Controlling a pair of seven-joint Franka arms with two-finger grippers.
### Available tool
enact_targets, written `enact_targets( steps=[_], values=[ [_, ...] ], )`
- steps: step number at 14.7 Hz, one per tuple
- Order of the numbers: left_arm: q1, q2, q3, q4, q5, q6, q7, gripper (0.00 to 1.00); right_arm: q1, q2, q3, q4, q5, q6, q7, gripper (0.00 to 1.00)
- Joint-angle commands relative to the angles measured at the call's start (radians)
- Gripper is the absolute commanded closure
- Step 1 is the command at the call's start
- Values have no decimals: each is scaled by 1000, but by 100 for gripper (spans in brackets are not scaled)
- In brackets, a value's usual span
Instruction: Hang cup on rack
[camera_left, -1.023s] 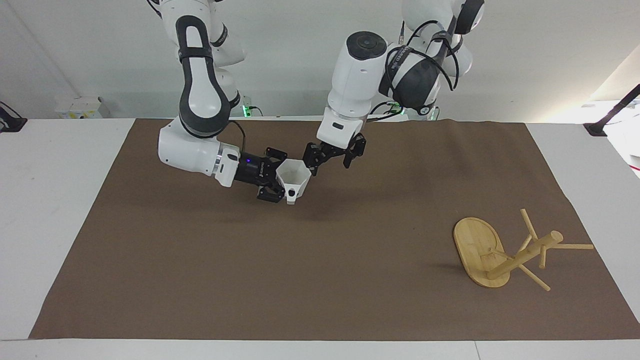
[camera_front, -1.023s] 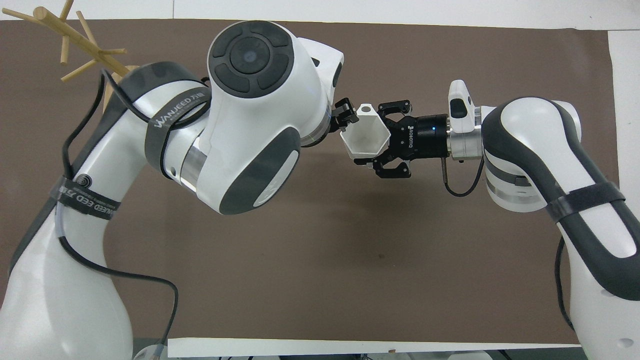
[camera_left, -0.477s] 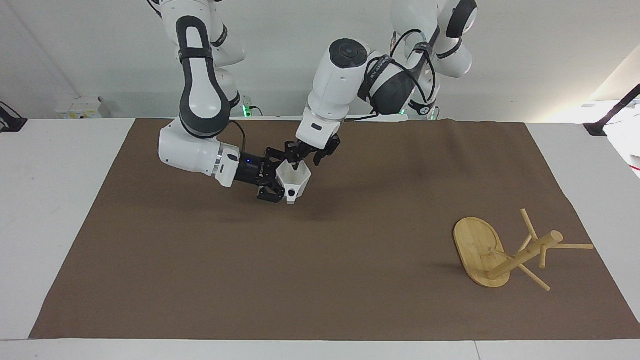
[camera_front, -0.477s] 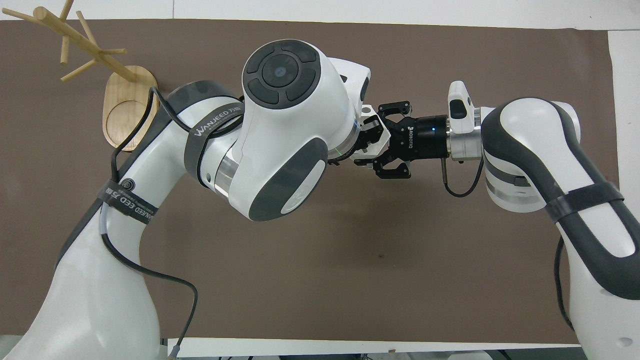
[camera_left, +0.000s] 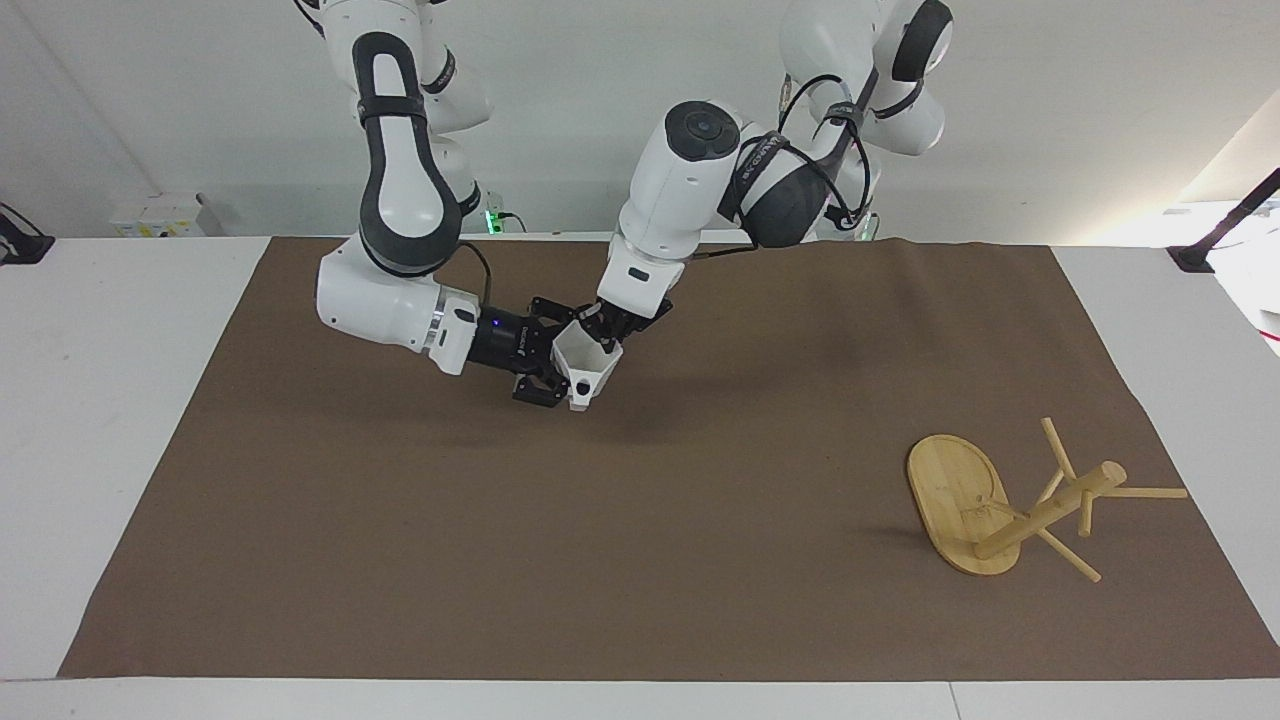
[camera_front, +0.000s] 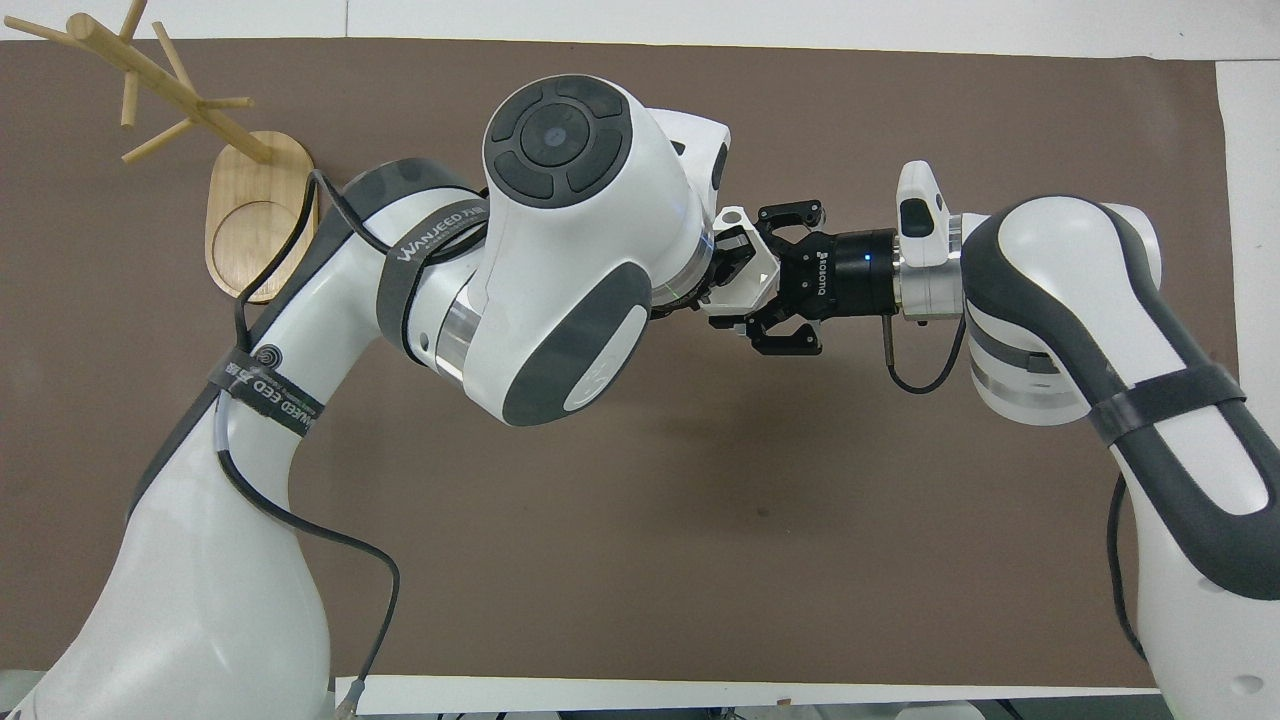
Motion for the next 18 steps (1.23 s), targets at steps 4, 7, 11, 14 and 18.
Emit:
enact_targets(
  steps=[4, 7, 11, 14, 18],
  values=[
    [12, -11, 9, -13, 144, 12, 15, 100, -44, -16, -5, -19, 10, -71, -77, 0],
    [67, -59, 9, -71, 197, 16, 18, 100, -149, -16, -7, -14, -103, -166, -144, 0],
    [174, -179, 11, -259, 232, 138, 20, 100, -280, -65, -10, 45, -421, -209, -108, 0],
    [262, -304, 9, -491, 233, 405, 20, 100, -288, -76, -10, 197, -716, -258, 94, 0],
    [378, -384, 8, -755, 232, 814, 9, 100, -276, -80, -8, 338, -988, -280, 534, 0]
  ],
)
